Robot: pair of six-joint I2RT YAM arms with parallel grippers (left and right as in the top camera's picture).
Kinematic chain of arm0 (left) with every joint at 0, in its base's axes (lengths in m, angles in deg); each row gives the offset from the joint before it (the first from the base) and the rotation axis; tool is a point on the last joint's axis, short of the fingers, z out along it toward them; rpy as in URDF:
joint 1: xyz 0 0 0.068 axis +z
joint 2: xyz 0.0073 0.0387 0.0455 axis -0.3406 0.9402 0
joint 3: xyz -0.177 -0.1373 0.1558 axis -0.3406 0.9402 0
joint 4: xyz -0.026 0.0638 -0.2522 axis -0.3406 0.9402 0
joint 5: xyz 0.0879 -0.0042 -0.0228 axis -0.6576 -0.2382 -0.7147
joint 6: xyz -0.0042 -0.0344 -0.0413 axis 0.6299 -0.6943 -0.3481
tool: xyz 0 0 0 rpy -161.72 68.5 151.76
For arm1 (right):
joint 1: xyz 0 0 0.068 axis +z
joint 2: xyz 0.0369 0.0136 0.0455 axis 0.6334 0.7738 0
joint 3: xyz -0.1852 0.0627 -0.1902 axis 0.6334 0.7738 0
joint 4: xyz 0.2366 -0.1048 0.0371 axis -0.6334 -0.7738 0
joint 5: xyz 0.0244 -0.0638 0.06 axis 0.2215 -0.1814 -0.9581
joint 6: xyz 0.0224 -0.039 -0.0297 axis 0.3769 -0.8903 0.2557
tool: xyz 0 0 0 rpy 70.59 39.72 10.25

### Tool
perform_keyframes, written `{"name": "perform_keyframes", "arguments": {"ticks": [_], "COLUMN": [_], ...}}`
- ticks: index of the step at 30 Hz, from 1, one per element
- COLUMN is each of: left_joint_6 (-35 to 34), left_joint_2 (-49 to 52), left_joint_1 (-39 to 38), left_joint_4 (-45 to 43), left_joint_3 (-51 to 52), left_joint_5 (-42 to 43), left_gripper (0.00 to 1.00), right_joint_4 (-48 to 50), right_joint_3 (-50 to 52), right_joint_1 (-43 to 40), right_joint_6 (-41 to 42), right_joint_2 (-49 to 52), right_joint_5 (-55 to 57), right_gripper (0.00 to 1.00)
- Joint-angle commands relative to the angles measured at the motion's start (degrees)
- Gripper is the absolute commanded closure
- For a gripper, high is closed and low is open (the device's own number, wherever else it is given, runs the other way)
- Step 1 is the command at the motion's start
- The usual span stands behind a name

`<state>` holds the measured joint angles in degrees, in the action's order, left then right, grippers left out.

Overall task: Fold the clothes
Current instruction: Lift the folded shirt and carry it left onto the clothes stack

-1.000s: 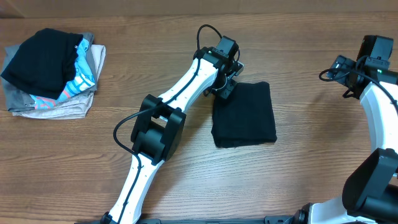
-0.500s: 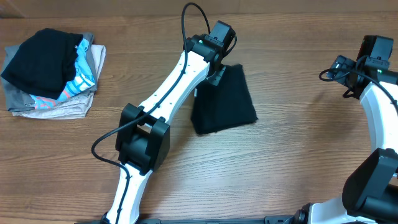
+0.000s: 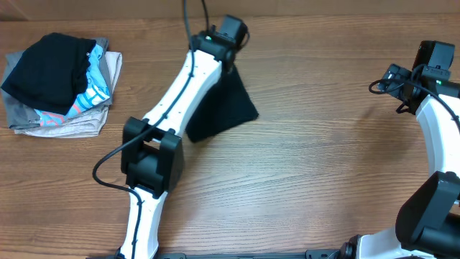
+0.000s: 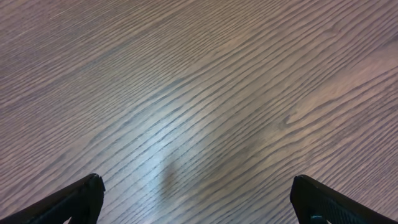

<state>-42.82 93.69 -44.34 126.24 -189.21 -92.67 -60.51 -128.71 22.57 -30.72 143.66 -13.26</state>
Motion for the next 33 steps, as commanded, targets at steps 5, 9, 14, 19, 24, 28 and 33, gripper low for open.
{"name": "perform_keyframes", "arguments": {"ticks": [5, 9, 14, 19, 24, 28, 33], "left_joint_6": [-3.1, -3.1, -2.9, -2.9, -2.9, -3.0, -3.0], "left_joint_2": [-9.1, -11.9, -13.1, -13.1, -13.7, -15.5, -16.5], "left_joint_1": [6.4, 9.7, 13.8, 17.5, 20.5, 22.5, 25.2], "left_joint_4": [-0.9, -1.3, -4.2, -5.7, -5.5, -6.1, -7.6], "left_joint_3": [-0.9, -0.9, -0.9, -0.9, -2.6, -3.4, -3.4], "left_joint_5": [-4.5, -4.5, -4.6, -5.1, -5.4, -5.4, -5.3], "left_gripper": [0.96, 0.96, 0.96, 0.96, 0.96, 0.96, 0.96], "right_joint_4": [0.3, 0.3, 0.3, 0.3, 0.3, 0.3, 0.3], "right_joint_3": [0.0, 0.0, 0.0, 0.0, 0.0, 0.0, 0.0], "right_joint_1": [0.1, 0.1, 0.1, 0.1, 0.1, 0.1, 0.1], "right_joint_6": [-0.2, -0.2, -0.2, -0.2, -0.1, -0.2, -0.1], "right_joint_2": [0.1, 0.1, 0.1, 0.1, 0.1, 0.1, 0.1], "right_joint_5": [0.5, 0.5, 0.5, 0.5, 0.5, 0.5, 0.5], "right_gripper": [0.00, 0.00, 0.00, 0.00, 0.00, 0.00, 0.00]}}
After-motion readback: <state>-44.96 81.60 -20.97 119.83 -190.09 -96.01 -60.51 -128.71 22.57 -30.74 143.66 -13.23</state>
